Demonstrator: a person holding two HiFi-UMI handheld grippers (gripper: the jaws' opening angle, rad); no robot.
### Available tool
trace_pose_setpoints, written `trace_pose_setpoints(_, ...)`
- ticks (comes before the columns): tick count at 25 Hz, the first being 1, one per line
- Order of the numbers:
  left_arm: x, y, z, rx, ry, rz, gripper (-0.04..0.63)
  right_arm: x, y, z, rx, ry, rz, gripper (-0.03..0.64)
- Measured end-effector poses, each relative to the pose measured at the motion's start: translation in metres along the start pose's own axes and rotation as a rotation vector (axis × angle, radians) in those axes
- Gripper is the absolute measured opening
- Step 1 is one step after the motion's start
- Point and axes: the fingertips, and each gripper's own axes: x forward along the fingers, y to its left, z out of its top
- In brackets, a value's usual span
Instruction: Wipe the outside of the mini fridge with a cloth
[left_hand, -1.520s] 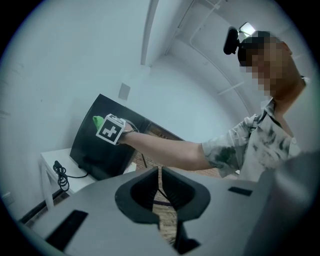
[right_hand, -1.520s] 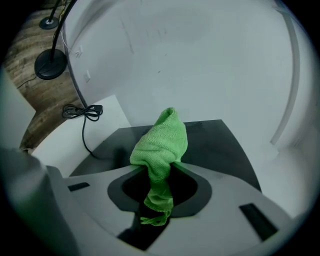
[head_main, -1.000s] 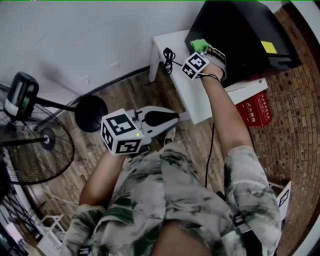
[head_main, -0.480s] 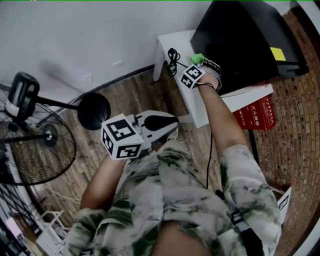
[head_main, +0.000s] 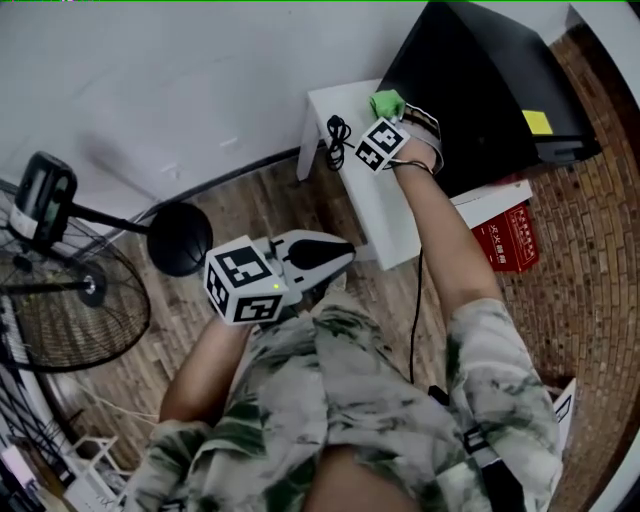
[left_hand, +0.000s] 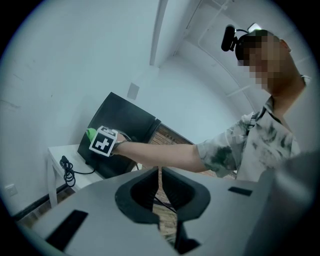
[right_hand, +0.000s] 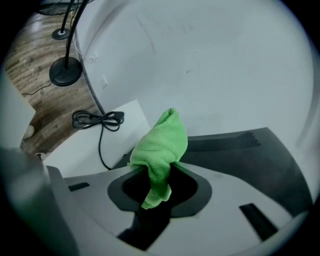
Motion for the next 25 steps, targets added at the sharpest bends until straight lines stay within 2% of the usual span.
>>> trace_pose_setpoints(9, 0.000, -0.025, 0.010, 0.045, -0.011, -0.049, 0.029, -0.087, -0.155, 0.020, 0.051, -0.080, -0.241, 0.107)
trace_pose_setpoints(14, 0.000, -0.034, 0.013, 0.058, -0.018, -0.063, 0.029, -0.107, -0.216, 0.014, 0.051, -0.045, -0.326, 0.107)
trace_pose_setpoints(18, -0.001, -0.038, 0.012, 0.062, -0.023, -0.061, 0.029, -0.098, -0.227, 0.005, -0.008, 0.023, -0.350, 0.107)
trace_pose_setpoints(25, -0.009, -0.030, 0.006, 0.045, -0.031, -0.031, 0.029, -0.069, -0.198, 0.009, -0.071, 0.071, -0.315, 0.107)
